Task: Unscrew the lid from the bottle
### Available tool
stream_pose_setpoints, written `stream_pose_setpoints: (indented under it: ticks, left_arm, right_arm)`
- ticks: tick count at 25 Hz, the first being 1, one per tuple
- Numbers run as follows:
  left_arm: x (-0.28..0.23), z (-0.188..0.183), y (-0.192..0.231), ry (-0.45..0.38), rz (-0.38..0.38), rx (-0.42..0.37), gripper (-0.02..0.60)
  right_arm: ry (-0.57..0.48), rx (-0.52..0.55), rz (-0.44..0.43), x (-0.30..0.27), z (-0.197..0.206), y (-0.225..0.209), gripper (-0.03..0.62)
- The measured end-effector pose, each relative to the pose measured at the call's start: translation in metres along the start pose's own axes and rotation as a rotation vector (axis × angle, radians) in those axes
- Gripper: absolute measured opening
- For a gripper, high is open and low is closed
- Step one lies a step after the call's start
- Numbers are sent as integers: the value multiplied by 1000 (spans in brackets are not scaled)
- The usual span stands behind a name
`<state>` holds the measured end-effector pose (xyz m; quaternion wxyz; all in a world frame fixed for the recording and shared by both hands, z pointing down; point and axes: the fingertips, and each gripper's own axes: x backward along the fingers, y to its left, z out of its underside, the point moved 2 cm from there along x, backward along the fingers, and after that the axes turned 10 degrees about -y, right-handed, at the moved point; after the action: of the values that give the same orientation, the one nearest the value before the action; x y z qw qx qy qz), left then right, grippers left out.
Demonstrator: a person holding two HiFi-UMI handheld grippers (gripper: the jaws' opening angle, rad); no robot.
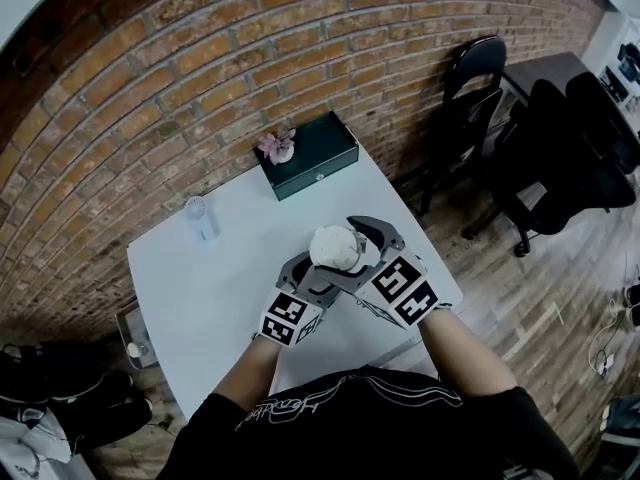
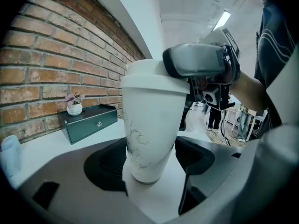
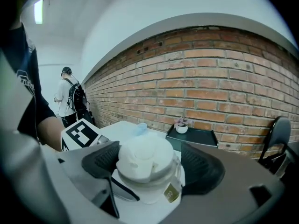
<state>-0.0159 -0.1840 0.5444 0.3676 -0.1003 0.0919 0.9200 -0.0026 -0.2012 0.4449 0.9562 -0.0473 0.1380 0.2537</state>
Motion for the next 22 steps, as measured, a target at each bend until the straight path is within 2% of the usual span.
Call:
stream_pose_setpoints:
  ticks: [6,11,18,22]
  left_arm:
    - [0,0,0,1,-1,1,347]
    - [0,0,0,-1,-1,5,346]
    - [1,0,-1,1,19,1,345]
    - [1,0,-1,6,28,3,344]
  right_arm:
    - [-14,8,2,0,0,0,391]
    - [-17,28,-41,0,0,0,388]
    - [-12,86,-174,1,0,2,387]
    - [5,122,-303,0,1,2,387]
